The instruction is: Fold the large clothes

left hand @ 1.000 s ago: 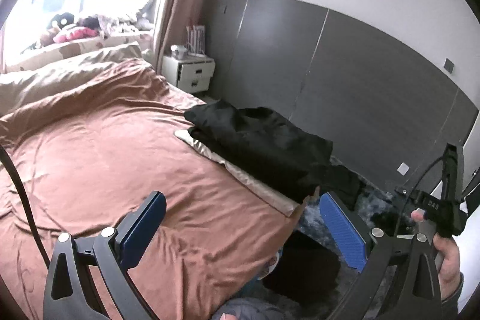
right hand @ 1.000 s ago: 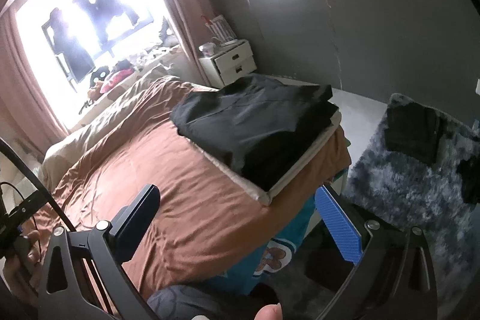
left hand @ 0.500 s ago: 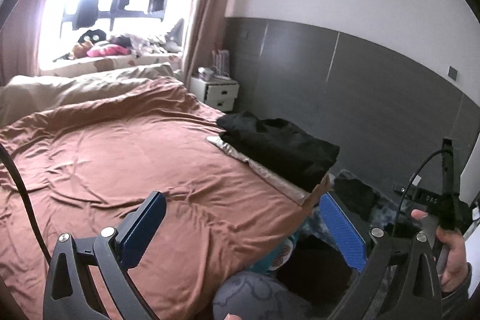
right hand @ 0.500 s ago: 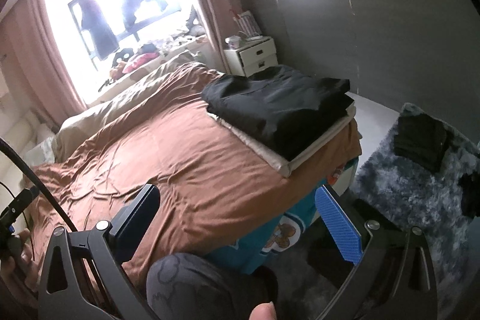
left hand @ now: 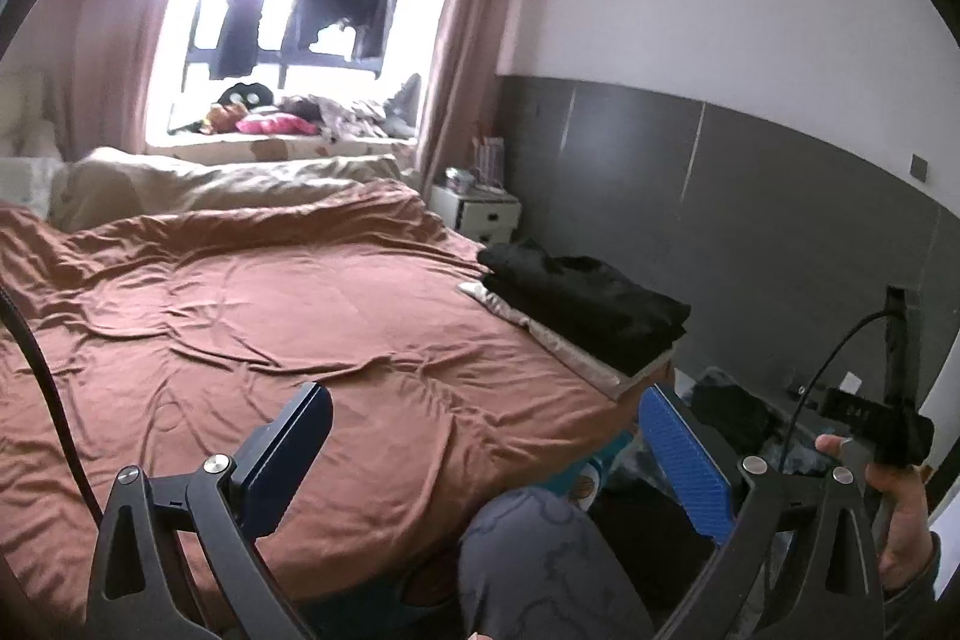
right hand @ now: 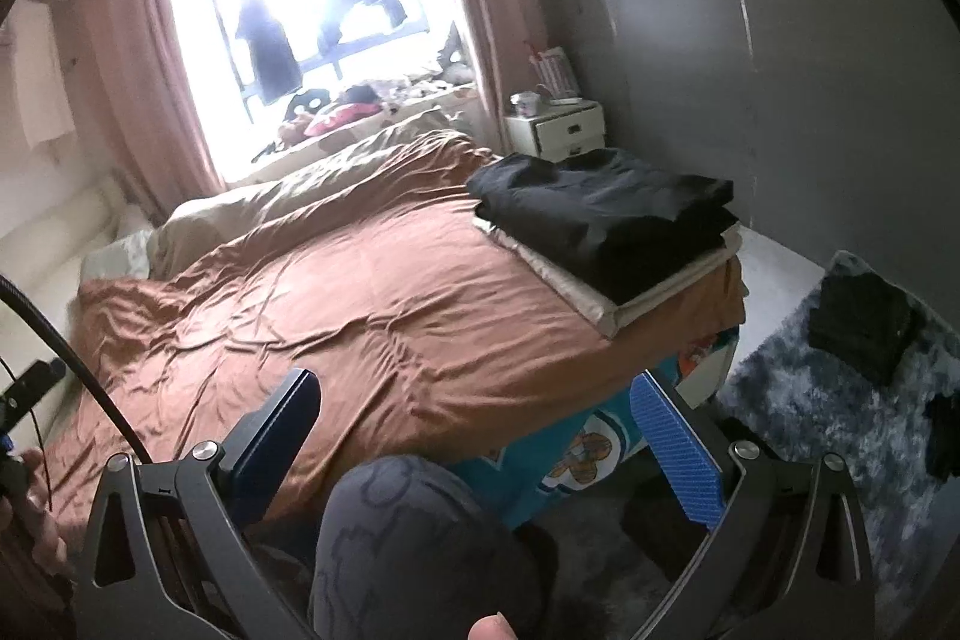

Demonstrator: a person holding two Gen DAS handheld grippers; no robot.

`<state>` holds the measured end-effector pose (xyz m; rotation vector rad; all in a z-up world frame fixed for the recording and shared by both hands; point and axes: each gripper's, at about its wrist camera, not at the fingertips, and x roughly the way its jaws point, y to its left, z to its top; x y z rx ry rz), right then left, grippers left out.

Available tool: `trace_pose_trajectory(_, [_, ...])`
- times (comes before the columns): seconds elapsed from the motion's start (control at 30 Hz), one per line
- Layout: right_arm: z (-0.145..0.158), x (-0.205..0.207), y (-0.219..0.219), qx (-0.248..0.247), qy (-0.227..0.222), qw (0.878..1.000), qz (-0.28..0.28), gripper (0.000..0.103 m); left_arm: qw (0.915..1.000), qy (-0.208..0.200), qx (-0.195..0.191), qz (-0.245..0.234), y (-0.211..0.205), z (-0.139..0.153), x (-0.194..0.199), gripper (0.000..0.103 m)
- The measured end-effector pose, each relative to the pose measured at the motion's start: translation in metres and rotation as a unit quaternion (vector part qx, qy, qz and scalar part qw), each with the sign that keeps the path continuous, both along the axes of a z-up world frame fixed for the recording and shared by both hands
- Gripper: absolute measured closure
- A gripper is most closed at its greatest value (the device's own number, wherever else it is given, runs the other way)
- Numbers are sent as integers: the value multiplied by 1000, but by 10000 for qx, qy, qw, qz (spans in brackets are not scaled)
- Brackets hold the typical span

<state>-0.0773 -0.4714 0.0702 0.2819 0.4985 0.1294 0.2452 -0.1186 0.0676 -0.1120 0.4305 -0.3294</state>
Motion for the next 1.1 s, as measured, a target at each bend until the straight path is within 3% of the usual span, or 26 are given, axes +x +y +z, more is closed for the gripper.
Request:
trace_pose_trajectory(0.43, [-16,-64,20,-136,-287,9989,331,0,9965,-495,111,664,20,-5,-107,0])
trace_pose_trajectory(0.6, [-20,-85,30,-329,-382,9979,413,0,9949,-589,21,816,25,-9,-131,0])
trace_pose_trajectory(1.1, [-30,-102,45,-248,-561,9963,597,0,9893,-844,186,1175,20,-7,-166,0])
